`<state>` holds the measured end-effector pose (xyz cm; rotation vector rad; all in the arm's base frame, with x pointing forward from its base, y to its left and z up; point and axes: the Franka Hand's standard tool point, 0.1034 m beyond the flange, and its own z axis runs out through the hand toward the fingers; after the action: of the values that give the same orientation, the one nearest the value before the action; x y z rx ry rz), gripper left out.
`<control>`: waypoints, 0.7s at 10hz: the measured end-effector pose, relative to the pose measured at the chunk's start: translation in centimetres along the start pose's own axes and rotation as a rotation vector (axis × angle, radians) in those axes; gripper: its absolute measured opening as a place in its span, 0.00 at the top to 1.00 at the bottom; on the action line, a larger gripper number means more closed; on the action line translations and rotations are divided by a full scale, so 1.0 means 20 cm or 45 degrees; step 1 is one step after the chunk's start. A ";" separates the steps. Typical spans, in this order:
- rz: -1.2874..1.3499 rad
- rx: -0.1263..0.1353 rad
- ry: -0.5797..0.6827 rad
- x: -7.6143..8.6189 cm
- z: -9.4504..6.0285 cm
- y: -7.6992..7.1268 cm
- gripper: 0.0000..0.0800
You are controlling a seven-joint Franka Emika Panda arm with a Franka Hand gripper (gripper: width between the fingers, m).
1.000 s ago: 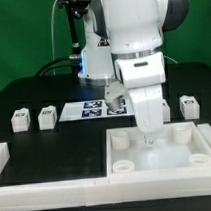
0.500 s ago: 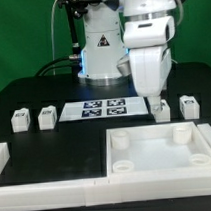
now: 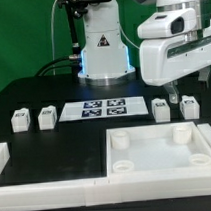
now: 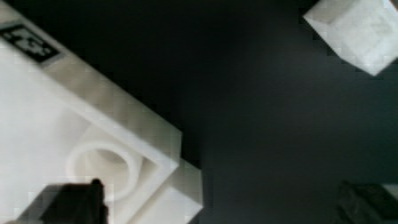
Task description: Assemble one leg
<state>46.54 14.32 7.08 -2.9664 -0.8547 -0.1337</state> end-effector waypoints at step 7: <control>0.626 0.046 -0.104 -0.06 0.06 -0.15 0.19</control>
Offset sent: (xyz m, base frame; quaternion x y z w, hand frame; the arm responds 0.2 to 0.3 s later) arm -0.0236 0.0011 -0.0112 -0.0135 -0.0468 0.3485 0.9360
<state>43.88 16.34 5.90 -3.0566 -0.1114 0.0241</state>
